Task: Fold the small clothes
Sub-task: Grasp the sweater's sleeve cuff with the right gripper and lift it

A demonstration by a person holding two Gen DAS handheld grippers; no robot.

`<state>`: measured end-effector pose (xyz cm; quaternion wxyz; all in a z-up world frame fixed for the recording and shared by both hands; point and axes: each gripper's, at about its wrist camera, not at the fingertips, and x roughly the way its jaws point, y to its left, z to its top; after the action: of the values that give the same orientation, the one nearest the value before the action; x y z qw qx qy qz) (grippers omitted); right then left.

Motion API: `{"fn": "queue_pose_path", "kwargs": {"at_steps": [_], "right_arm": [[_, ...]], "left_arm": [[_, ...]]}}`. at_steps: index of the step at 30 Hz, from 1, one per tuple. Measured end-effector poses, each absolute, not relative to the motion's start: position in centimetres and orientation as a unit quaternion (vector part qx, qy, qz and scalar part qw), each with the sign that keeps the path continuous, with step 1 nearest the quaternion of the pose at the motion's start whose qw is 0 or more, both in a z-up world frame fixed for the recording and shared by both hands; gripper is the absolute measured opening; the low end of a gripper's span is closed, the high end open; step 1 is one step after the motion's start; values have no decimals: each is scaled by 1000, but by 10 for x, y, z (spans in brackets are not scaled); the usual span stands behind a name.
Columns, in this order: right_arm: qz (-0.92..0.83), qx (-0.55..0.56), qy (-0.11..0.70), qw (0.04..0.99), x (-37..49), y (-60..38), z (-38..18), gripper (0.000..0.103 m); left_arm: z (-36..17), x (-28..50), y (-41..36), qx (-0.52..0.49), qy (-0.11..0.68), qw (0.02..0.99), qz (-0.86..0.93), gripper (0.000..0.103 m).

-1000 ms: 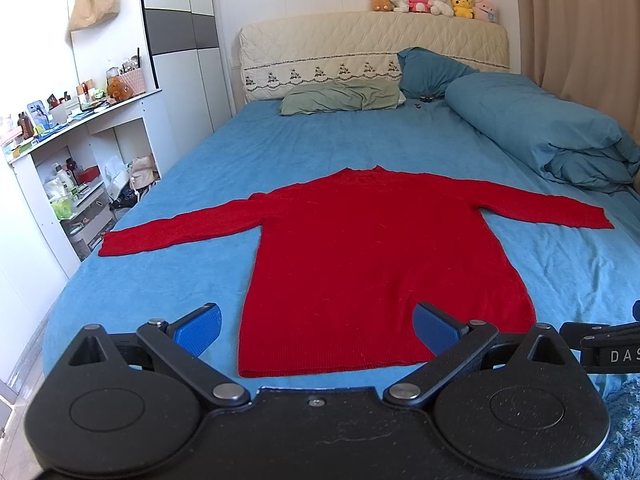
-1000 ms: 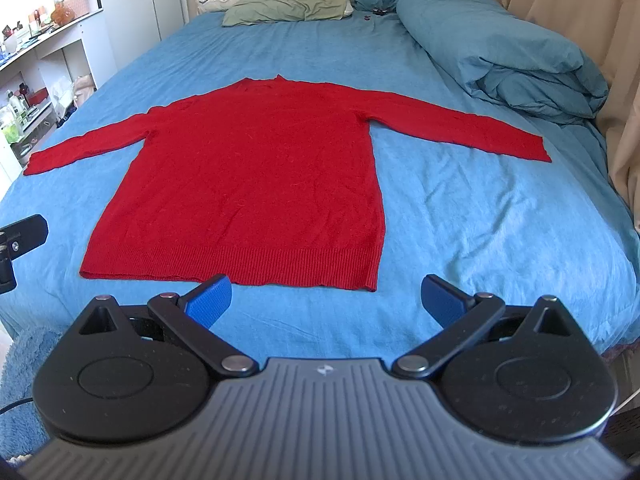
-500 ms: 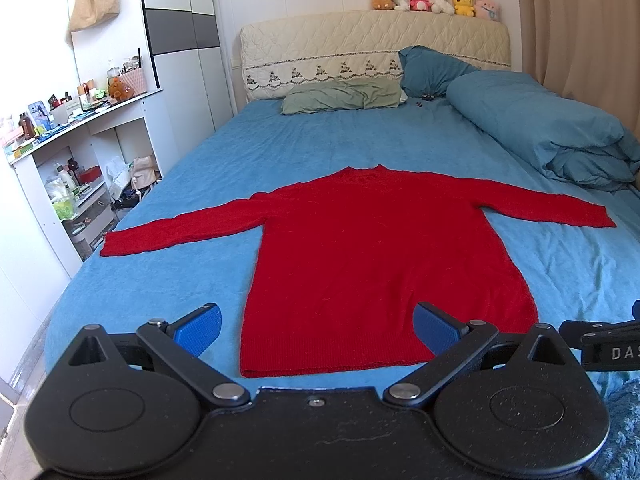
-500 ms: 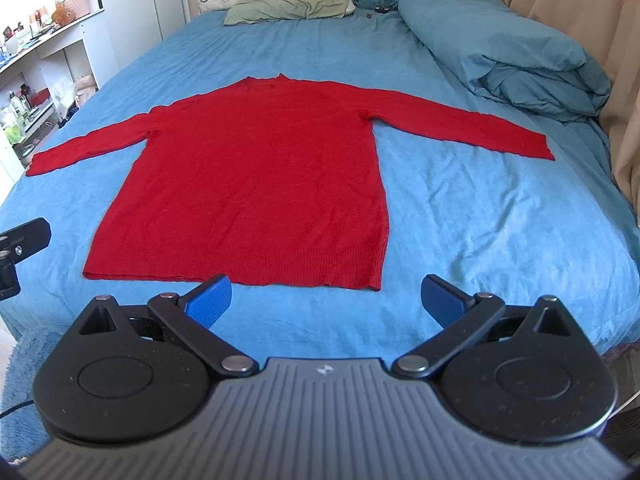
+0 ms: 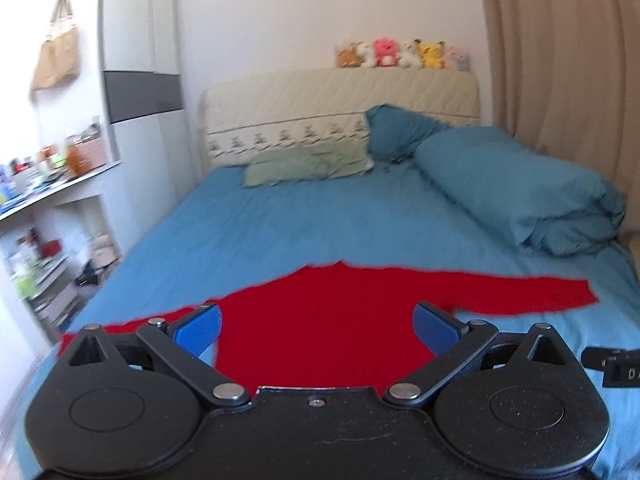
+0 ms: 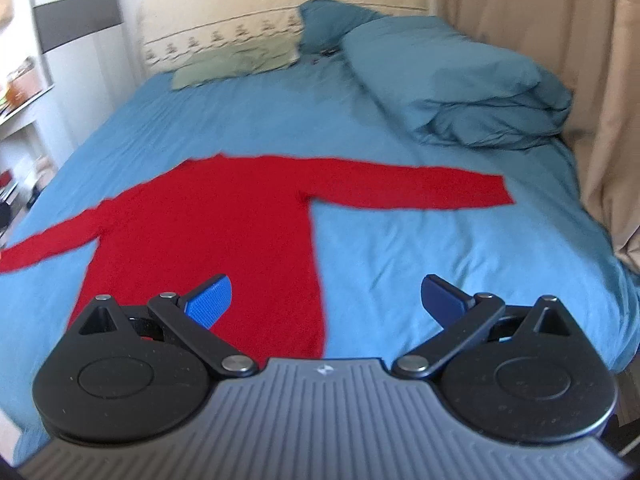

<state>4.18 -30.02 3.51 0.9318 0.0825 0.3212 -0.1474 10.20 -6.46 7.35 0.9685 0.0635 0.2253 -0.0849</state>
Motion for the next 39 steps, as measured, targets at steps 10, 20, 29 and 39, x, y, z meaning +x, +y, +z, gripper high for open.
{"fn": "queue_pose_path", "kwargs": {"at_steps": [10, 20, 29, 39], "right_arm": [[-232, 122, 315, 912, 157, -418, -15, 103], [-315, 174, 313, 879, 248, -528, -124, 103], [-350, 228, 294, 860, 269, -567, -171, 103], [-393, 290, 264, 832, 282, -614, -187, 72]], "left_arm": [[30, 263, -161, 90, 263, 947, -161, 103], [-93, 402, -256, 131, 327, 913, -205, 103], [-157, 457, -307, 132, 385, 889, -212, 103], [-190, 494, -333, 138, 438, 869, -186, 103]]}}
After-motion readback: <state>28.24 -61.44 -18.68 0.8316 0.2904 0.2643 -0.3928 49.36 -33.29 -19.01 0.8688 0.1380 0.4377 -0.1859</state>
